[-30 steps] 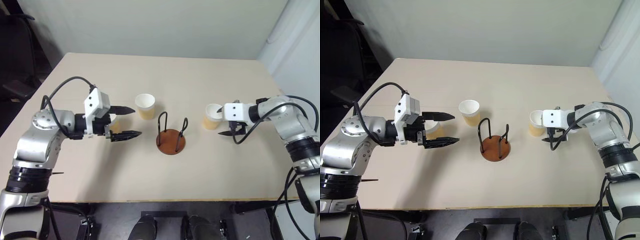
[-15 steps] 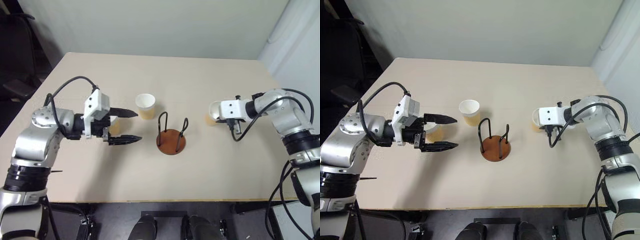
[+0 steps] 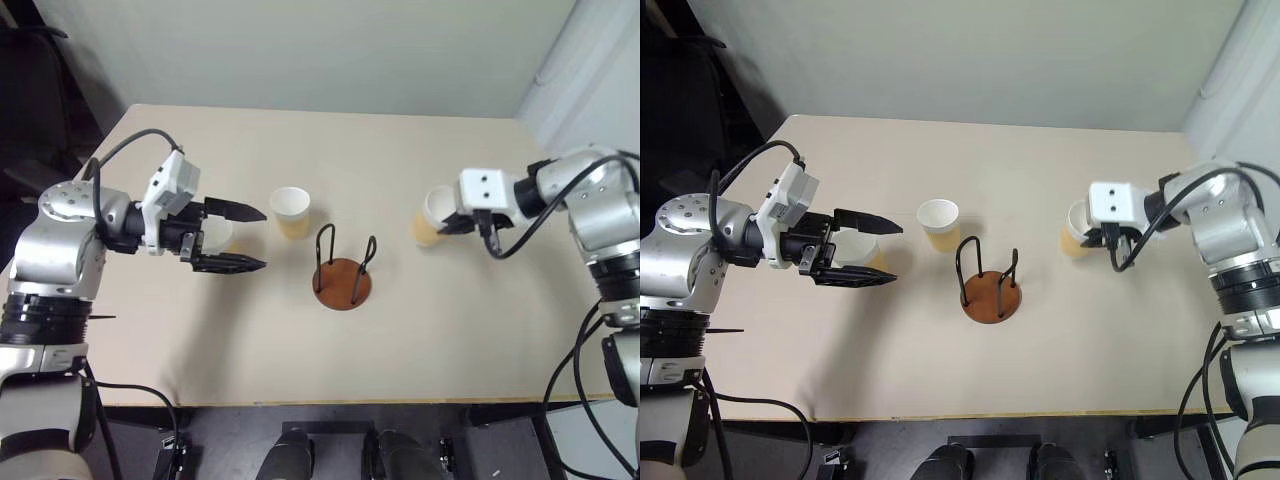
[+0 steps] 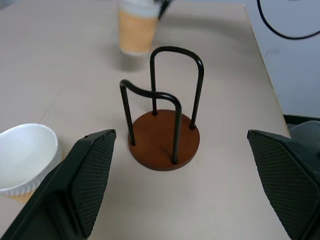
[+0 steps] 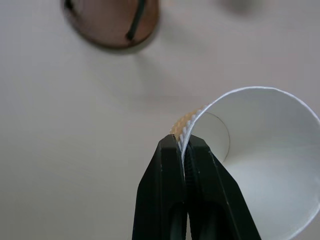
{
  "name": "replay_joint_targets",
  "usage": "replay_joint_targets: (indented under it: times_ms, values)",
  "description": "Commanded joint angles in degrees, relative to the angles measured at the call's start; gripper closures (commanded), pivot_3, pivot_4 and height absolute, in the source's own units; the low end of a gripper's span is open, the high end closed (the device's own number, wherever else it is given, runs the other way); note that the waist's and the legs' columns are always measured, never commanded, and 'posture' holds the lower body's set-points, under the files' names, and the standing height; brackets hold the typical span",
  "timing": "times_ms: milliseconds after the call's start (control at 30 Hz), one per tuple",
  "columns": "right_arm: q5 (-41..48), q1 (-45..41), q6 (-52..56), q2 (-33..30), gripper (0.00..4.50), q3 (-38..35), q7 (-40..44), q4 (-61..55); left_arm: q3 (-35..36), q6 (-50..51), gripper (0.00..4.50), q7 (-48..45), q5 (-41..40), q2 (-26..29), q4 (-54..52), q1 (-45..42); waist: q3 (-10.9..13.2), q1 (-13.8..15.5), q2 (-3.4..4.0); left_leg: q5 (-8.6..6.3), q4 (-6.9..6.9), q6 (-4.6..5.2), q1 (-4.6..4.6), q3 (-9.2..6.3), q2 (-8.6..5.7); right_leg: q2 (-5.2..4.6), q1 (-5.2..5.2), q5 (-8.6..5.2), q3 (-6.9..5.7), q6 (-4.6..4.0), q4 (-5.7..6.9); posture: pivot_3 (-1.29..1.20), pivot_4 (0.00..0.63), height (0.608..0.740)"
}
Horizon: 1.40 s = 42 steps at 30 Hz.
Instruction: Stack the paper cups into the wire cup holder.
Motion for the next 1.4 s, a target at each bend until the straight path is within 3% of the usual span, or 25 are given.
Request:
replay_joint_targets:
  times_ms: [33, 500, 733, 1400]
  values:
    - [3.85, -3.10, 6.38, -1.81, 4.44, -4.23, 0.53, -6.19, 1.01, -1.90, 0.00, -1.59, 0.21, 0.72, 0.92, -1.65, 0.00, 0.01, 0.00, 0.01, -0.05, 0.01, 0.00, 0.00, 0.00, 0.00, 0.00, 0.00, 0.00, 0.00, -0.04, 0.00, 0.150, 0.740]
    - [19.27, -6.16, 32.29, 1.69, 4.44, -6.17, -3.95, -26.84, -0.33, -5.54, 0.00, -3.10, 2.64, -0.44, 6.92, -5.48, 0.00, -0.12, 0.01, 0.15, -0.06, 0.10, -0.15, 0.00, 0.01, 0.00, -0.08, -0.02, -0.03, -0.03, -0.12, 0.00, 0.150, 0.740]
    - [18.70, -5.97, 30.10, 4.79, 4.44, -2.78, -6.98, -25.50, -0.65, -6.06, 0.00, -2.93, 2.67, -0.70, 6.95, -5.34, 0.00, -0.14, 0.01, 0.20, 0.11, 0.18, -0.26, -0.01, 0.00, 0.00, -0.16, -0.01, -0.04, -0.02, -0.01, 0.00, 0.150, 0.740]
    - [16.99, -4.49, 24.78, 3.96, 4.44, 4.37, -3.46, -27.13, -0.07, -5.64, 0.00, -2.19, 2.22, 0.29, 5.24, -3.00, 0.00, -0.19, 0.00, 0.38, 0.13, 0.25, -0.45, 0.00, 0.00, -0.01, -0.33, 0.03, -0.06, -0.02, 0.03, 0.00, 0.150, 0.740]
